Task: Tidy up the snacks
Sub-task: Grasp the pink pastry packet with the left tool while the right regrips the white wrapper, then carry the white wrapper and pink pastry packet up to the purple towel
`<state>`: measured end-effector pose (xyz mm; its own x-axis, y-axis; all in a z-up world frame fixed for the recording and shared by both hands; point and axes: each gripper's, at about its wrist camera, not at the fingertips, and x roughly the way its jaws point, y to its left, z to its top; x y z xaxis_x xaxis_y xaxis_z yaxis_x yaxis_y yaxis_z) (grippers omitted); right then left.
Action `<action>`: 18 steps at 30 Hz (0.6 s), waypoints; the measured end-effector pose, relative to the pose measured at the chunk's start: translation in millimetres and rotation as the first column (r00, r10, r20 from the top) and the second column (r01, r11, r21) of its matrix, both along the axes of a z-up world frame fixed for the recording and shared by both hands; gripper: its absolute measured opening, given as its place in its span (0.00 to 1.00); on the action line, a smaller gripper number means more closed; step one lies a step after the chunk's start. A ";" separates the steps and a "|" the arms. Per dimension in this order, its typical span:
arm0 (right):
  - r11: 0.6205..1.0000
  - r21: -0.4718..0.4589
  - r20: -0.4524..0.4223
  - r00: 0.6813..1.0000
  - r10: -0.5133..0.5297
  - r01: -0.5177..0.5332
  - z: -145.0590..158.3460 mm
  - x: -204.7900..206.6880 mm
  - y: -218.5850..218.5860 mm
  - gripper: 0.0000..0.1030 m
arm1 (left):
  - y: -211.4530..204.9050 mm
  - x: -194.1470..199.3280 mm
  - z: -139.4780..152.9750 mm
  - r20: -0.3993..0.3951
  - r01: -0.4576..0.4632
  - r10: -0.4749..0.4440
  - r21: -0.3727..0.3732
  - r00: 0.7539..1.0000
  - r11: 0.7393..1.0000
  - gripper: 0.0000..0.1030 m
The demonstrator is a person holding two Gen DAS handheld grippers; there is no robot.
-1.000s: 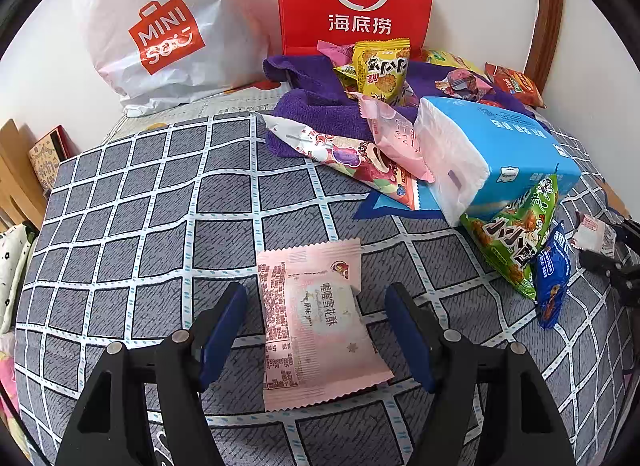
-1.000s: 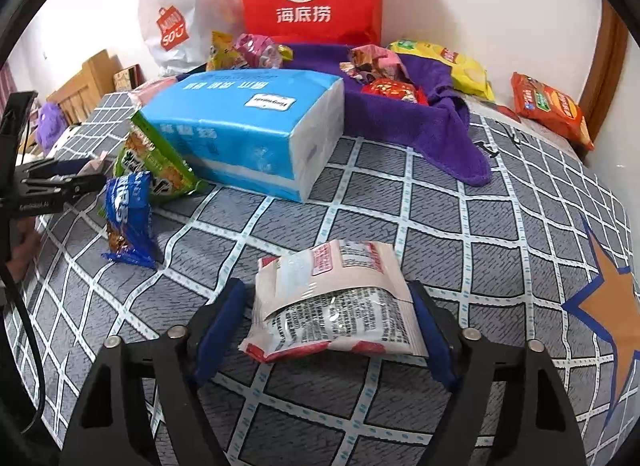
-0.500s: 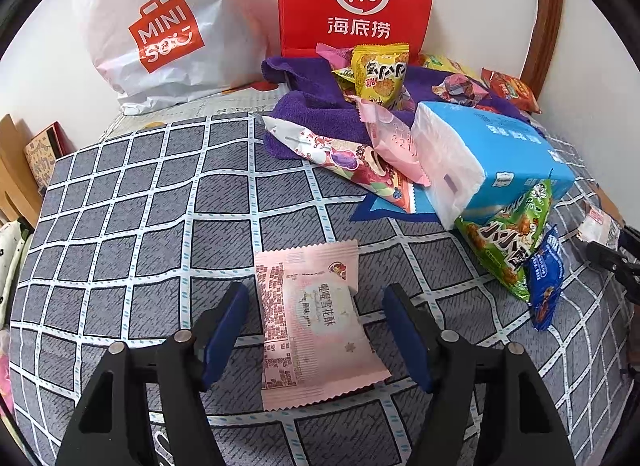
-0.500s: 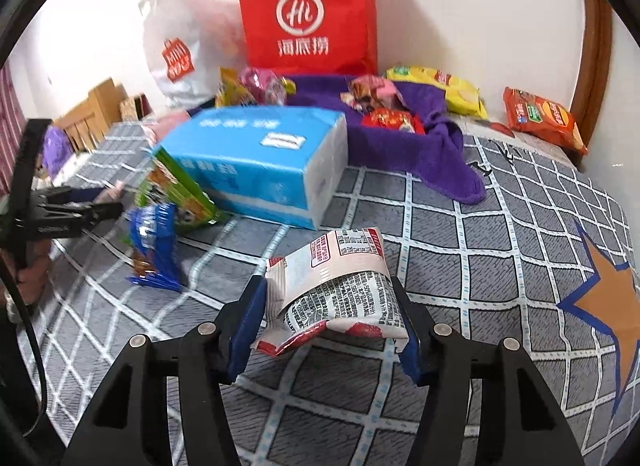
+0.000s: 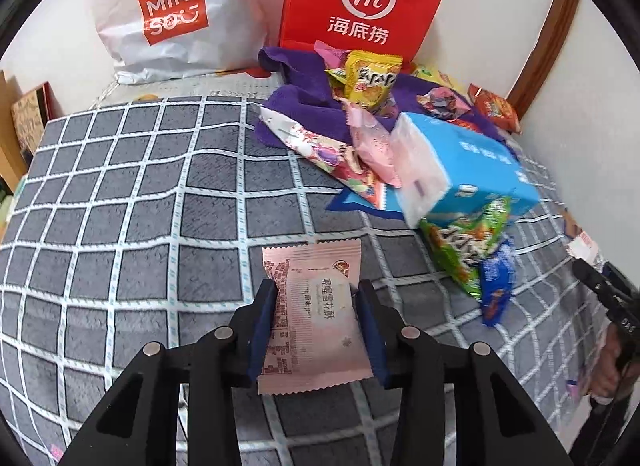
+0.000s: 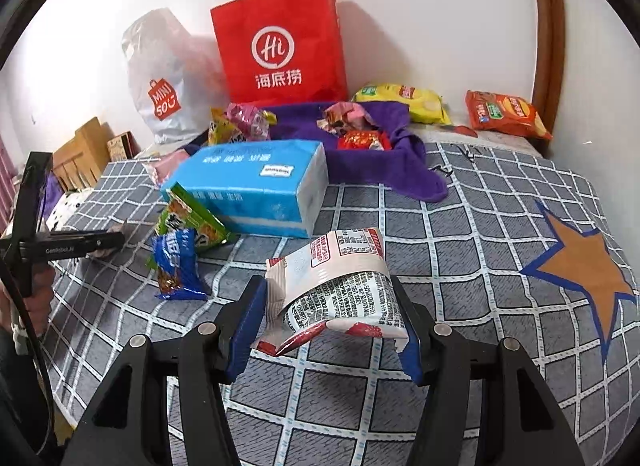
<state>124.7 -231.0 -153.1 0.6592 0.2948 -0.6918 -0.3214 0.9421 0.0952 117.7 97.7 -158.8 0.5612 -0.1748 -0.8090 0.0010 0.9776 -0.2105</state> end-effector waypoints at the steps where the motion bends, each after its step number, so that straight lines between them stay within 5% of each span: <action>1: 1.000 0.004 0.003 1.000 -0.004 0.003 2.3 -1.2 0.2 0.57 | -1.5 -1.9 2.9 0.000 0.004 -0.004 -0.008 1.000 1.000 0.37; 18: 0.998 0.039 0.050 0.998 -0.048 0.046 65.9 32.9 20.5 0.57 | -43.6 21.7 86.7 0.094 0.083 -0.082 -0.005 0.992 0.997 0.37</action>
<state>157.6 -210.5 -87.2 0.7069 0.2878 -0.6461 -0.2820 0.9524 0.1157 139.4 54.1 -72.1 0.6181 -0.2306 -0.7515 0.1016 0.9714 -0.2145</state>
